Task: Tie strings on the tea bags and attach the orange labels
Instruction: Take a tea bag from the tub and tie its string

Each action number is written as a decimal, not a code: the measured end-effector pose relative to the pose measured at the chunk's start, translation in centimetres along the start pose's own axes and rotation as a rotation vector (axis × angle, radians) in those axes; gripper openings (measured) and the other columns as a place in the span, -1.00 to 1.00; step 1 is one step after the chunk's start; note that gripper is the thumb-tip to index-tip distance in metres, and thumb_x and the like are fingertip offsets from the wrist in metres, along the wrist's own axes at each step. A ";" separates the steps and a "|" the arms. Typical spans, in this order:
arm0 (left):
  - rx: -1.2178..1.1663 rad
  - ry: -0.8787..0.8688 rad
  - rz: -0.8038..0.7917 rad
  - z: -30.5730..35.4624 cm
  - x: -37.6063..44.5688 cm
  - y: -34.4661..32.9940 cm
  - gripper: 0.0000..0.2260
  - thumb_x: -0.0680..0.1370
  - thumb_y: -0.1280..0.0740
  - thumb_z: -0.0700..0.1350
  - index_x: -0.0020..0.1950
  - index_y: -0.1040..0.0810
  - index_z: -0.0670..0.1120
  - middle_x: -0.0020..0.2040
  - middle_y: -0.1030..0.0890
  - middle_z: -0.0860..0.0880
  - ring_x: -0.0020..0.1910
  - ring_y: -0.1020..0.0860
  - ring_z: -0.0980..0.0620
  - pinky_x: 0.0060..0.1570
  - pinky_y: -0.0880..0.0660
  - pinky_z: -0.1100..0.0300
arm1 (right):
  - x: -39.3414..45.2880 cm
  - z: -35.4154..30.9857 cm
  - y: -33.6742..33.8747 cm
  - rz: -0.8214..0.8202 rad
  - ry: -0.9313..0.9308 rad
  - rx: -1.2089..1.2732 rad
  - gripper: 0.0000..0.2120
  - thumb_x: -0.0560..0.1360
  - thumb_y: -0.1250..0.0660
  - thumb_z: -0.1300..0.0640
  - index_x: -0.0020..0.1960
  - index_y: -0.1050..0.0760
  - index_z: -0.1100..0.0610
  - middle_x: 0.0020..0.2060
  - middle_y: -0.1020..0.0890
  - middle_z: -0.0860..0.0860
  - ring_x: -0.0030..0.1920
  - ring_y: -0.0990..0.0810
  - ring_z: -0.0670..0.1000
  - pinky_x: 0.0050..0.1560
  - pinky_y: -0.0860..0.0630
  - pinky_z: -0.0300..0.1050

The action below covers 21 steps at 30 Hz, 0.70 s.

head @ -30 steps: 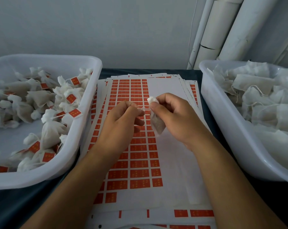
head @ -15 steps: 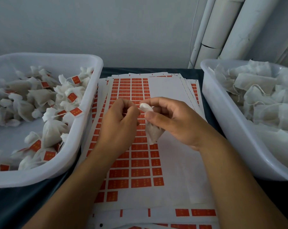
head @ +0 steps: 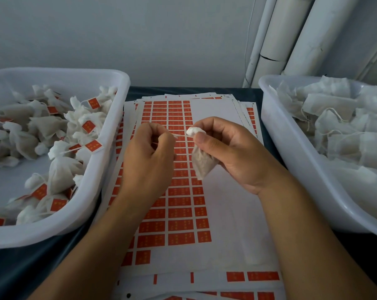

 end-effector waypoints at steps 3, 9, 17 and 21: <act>-0.074 0.116 -0.098 -0.7 -0.1 -0.5 -0.85 0.65 -0.23 -0.09 -0.06 -0.56 0.00 -0.24 -0.65 0.08 -0.28 -0.62 0.20 -0.38 -0.51 0.39 | 0.0 0.0 -0.3 -0.046 0.003 0.040 -0.81 0.57 -0.43 0.01 0.17 -0.60 -0.05 -0.11 -0.61 -0.01 -0.05 -0.62 -0.04 -0.04 -0.63 -0.16; -0.920 0.638 -0.358 -2.0 -1.7 -3.1 -0.79 0.59 -0.19 -0.16 0.15 -0.53 -0.21 -0.27 -0.56 -0.08 -0.38 -0.52 0.11 -0.37 -0.52 0.27 | -0.5 0.1 -1.8 -0.174 -0.014 0.006 -0.65 0.52 -0.48 0.06 0.28 -0.56 -0.06 0.02 -0.69 -0.14 0.12 -0.67 -0.05 0.02 -0.65 -0.14; -1.164 0.708 -0.444 -1.3 -2.0 -3.8 -0.38 0.43 -0.31 -0.17 0.49 -0.37 -0.32 0.17 -0.40 -0.16 0.14 -0.32 0.01 0.38 -0.28 0.23 | -0.6 -0.6 -2.0 -0.142 0.063 0.005 -0.78 0.55 -0.46 0.15 0.17 -0.58 -0.03 0.09 -0.70 -0.09 0.18 -0.65 -0.02 0.06 -0.64 -0.11; -1.214 0.680 -0.398 -1.2 -1.4 -3.5 -0.53 0.44 -0.32 -0.20 0.35 -0.48 -0.25 -0.19 -0.55 -0.10 -0.23 -0.50 0.12 0.04 -0.51 0.36 | -0.5 -1.0 -1.6 -0.093 0.098 -0.048 -0.78 0.53 -0.47 0.10 0.14 -0.57 -0.08 -0.03 -0.63 -0.23 0.07 -0.63 -0.09 -0.08 -0.63 -0.18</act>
Point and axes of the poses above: each hand's wrist, its own x-axis towards the middle knuckle, its own y-axis out of the back of the hand, z = x × y, the point moved 8 cm from there along x, towards the middle knuckle
